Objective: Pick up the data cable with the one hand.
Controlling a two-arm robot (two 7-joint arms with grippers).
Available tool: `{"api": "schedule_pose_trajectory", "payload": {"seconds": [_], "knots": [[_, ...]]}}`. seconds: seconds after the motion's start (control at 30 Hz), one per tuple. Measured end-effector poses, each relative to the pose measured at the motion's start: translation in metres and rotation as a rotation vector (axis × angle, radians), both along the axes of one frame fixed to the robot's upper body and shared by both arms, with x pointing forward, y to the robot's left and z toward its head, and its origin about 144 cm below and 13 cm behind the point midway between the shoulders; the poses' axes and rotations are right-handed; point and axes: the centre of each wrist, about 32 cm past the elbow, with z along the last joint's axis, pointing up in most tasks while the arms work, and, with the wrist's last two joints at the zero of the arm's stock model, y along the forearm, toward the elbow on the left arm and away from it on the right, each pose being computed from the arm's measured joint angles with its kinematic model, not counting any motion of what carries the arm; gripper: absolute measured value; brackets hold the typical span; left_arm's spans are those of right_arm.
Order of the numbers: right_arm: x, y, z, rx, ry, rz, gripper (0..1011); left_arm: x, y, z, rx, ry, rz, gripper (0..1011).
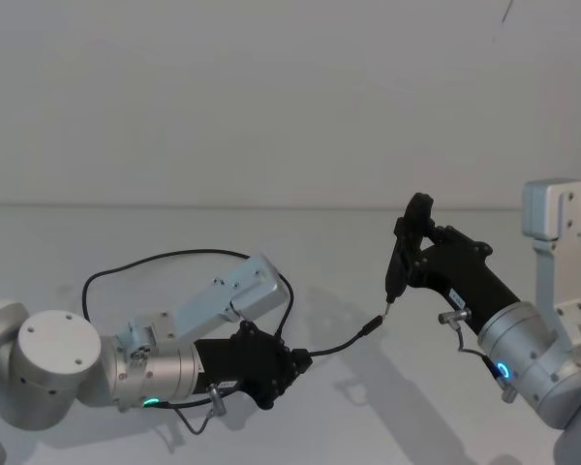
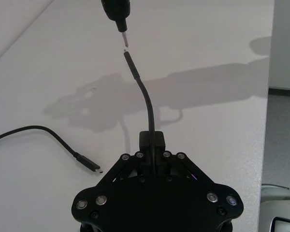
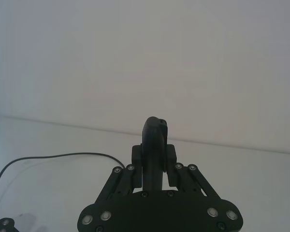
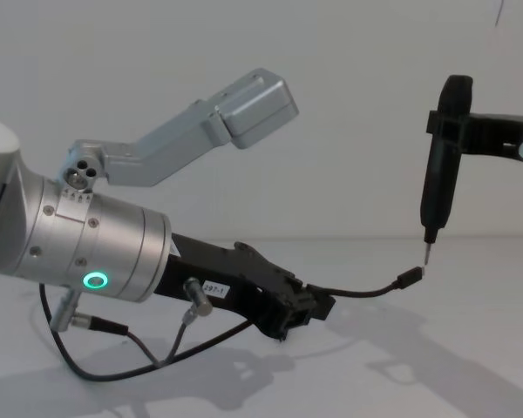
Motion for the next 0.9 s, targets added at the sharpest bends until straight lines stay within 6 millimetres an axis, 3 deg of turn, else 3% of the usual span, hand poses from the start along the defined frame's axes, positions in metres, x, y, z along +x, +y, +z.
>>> {"api": "schedule_pose_trajectory", "payload": {"seconds": [0.9], "knots": [[0.0047, 0.0003, -0.0045, 0.000, 0.004, -0.006, 279, 0.0000, 0.0000, 0.0000, 0.000, 0.000, 0.000, 38]]}}
